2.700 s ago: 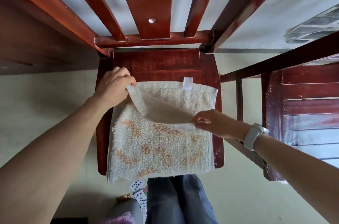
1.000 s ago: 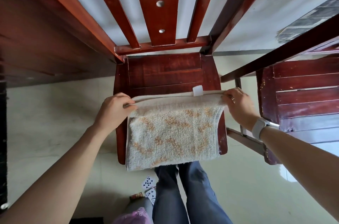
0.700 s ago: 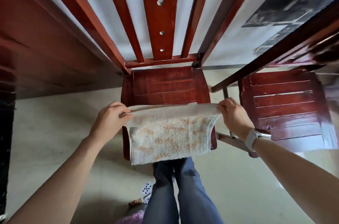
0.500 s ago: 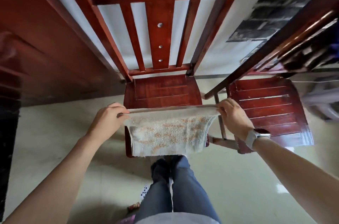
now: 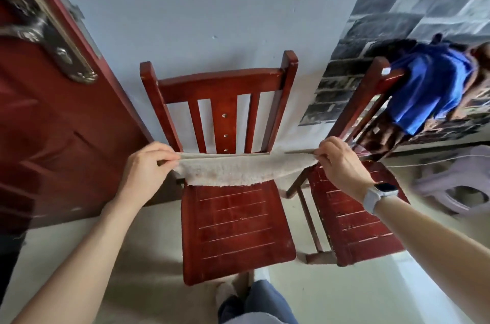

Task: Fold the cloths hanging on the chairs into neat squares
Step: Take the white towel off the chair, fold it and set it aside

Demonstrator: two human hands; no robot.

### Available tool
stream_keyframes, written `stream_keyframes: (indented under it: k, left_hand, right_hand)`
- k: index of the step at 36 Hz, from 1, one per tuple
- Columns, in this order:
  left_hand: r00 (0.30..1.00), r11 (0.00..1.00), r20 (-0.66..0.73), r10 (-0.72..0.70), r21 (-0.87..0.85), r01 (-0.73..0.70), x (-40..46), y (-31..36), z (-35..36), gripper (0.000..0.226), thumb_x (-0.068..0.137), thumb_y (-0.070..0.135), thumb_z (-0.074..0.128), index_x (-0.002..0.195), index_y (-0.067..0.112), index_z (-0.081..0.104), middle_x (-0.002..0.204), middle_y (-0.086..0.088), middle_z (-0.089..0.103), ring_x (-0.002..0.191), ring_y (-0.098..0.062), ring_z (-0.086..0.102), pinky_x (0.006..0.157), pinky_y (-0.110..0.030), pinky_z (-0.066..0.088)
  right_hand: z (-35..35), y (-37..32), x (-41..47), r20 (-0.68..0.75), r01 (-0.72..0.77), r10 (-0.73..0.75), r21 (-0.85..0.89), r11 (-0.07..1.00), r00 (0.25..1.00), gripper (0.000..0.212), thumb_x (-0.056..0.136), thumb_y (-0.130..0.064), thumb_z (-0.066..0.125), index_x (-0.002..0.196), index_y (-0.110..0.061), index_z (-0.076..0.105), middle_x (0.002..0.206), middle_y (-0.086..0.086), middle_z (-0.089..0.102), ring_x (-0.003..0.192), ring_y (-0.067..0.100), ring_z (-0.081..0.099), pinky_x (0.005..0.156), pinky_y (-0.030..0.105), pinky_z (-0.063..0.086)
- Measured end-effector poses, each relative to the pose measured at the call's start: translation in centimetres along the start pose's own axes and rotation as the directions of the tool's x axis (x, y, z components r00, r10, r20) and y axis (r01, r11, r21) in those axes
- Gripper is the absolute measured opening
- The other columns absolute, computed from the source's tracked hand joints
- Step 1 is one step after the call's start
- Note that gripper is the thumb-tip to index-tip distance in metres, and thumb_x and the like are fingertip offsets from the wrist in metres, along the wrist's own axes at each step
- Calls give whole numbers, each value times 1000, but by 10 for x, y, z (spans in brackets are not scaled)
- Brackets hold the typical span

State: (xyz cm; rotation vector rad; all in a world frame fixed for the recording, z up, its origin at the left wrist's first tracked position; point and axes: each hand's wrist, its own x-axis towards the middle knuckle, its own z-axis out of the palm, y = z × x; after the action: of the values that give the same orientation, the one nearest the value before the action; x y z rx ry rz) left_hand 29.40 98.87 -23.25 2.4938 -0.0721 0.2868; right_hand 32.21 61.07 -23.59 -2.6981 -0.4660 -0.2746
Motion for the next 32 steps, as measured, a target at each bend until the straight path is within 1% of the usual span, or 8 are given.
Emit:
stream_keyframes:
  k: [5, 11, 14, 18, 22, 25, 29, 32]
  left_hand:
    - [996, 996, -82, 17, -86, -24, 18, 12, -27, 10, 73, 0, 72, 83, 3, 74, 81, 1, 62, 78, 22, 51, 75, 5, 33]
    - [990, 981, -135, 36, -183, -61, 37, 32, -53, 11, 74, 2, 72, 85, 6, 73, 84, 19, 58, 80, 19, 53, 74, 5, 35]
    - [987, 965, -159, 37, -250, -76, 44, 41, -64, 13, 74, 3, 72, 81, 14, 72, 76, 21, 62, 79, 16, 55, 74, 2, 38]
    - [984, 954, -170, 54, -282, -100, 51, 45, -74, 30, 73, 4, 73, 73, 33, 66, 82, 36, 61, 77, 11, 57, 72, -2, 41]
    - [982, 963, -158, 100, -234, -135, 53, 45, -81, 33, 74, 5, 73, 74, 37, 64, 84, 38, 61, 77, 12, 58, 74, -2, 42]
    - [982, 966, -148, 116, -212, -146, 53, 46, -84, 35, 74, 5, 73, 73, 39, 63, 83, 40, 60, 78, 13, 57, 75, -1, 42]
    - [984, 969, -149, 93, -212, -124, 55, 42, -86, 45, 74, 6, 73, 63, 48, 63, 80, 36, 62, 77, 5, 60, 76, -6, 45]
    - [986, 966, -166, 25, -251, -66, 55, 41, -86, 44, 73, 5, 73, 70, 48, 61, 75, 28, 65, 73, 3, 61, 76, -15, 49]
  right_hand:
    - [-28, -12, 16, -146, -22, 28, 43, 999, 989, 7, 79, 4, 64, 86, 3, 63, 90, 15, 59, 83, 27, 57, 79, 36, 48]
    - [-55, -25, 31, -285, -66, 99, 124, 990, 953, 6, 82, 0, 63, 88, 1, 61, 91, 10, 56, 78, 16, 50, 72, 25, 41]
    - [-65, -27, 35, -312, -54, 97, 143, 988, 945, 8, 82, 0, 63, 87, 0, 57, 89, 8, 54, 79, 19, 50, 72, 29, 43]
    - [-78, -28, 39, -311, -43, 87, 146, 988, 946, 15, 81, -1, 64, 93, 2, 54, 87, 10, 55, 81, 25, 52, 73, 34, 44]
    - [-87, -26, 43, -314, 23, 3, 77, 997, 949, 18, 81, -2, 64, 99, 0, 63, 91, 14, 59, 83, 31, 57, 77, 47, 51]
    - [-92, -24, 43, -296, 94, -88, 7, 996, 951, 15, 81, 1, 64, 96, 2, 67, 90, 17, 61, 81, 34, 60, 73, 48, 53]
    - [-96, -26, 41, -282, 150, -156, -44, 988, 947, 15, 81, 1, 62, 95, 5, 68, 88, 19, 61, 80, 35, 61, 74, 39, 53]
    - [-96, -25, 41, -263, 165, -175, -59, 985, 949, 15, 81, 2, 61, 94, 5, 68, 87, 18, 61, 81, 34, 60, 74, 32, 48]
